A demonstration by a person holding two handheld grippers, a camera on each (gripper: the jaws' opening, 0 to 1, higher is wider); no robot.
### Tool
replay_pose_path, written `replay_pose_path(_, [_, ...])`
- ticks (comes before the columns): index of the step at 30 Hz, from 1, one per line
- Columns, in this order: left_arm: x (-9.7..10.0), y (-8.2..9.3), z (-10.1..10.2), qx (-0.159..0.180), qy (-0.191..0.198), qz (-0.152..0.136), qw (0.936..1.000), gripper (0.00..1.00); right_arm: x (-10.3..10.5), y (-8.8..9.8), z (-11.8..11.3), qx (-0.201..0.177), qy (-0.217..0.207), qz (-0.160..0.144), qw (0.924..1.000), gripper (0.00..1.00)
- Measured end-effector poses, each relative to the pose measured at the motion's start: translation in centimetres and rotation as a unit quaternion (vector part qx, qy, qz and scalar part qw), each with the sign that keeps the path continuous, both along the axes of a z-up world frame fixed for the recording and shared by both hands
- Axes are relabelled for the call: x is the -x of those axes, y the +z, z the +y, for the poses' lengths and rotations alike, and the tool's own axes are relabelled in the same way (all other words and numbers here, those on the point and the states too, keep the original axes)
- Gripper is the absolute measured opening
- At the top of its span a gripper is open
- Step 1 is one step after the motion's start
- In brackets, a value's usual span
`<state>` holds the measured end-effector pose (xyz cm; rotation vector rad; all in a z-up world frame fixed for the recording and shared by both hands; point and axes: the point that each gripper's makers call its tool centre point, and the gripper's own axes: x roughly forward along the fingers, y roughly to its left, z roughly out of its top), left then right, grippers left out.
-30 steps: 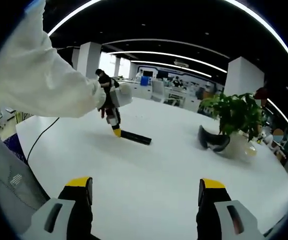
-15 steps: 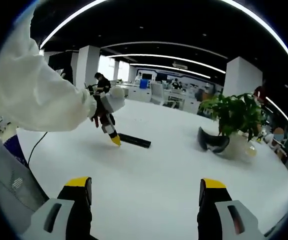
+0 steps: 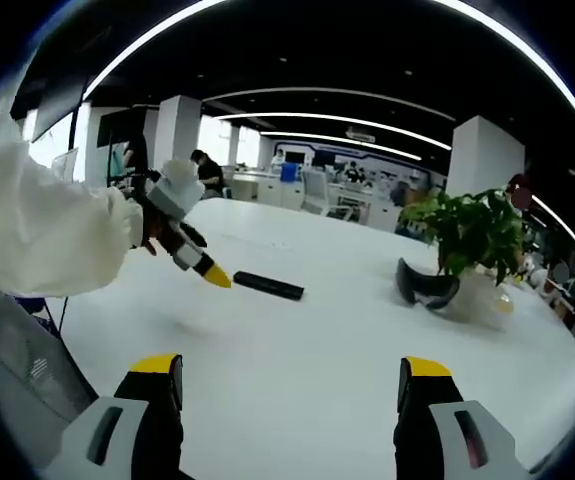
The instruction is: Press the specified remote control buttons in sequence, fully releasing each button before pressing the next.
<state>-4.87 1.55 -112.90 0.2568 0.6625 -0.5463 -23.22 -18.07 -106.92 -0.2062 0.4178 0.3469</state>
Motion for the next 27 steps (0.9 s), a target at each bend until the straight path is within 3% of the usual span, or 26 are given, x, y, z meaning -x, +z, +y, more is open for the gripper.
replay_pose_path(5, [2.0,1.5,1.2,0.046,0.045,-0.015,0.9978,1.00,0.0,0.0,0.2,0.001,0.004,0.001,1.0000,0.89])
replay_pose_path(8, [3.3,2.2,1.4,0.097,0.075,-0.005,0.9924,0.99,0.0,0.0,0.1,-0.001,0.001,0.000,1.0000,0.89])
replay_pose_path(9, [3.6,2.7,1.5,0.105,0.078,-0.014,0.9913,0.99,0.0,0.1,0.0,-0.003,0.000,-0.002,1.0000,0.89])
replay_pose_path(13, [5.4,4.1,2.6,0.072,0.073,-0.066,0.9926,1.00,-0.1,0.5,-0.1,-0.007,-0.004,-0.010,0.9999,0.90])
replay_pose_path(19, [9.1,5.1,3.4,0.107,0.094,-0.062,0.9878,1.00,0.0,0.6,-0.1,-0.009,-0.004,-0.013,0.9999,0.89])
replay_pose_path(27, [12.8,5.7,4.9,0.095,0.109,-0.088,0.9857,0.99,0.1,0.7,0.0,-0.005,0.000,-0.015,0.9999,0.89])
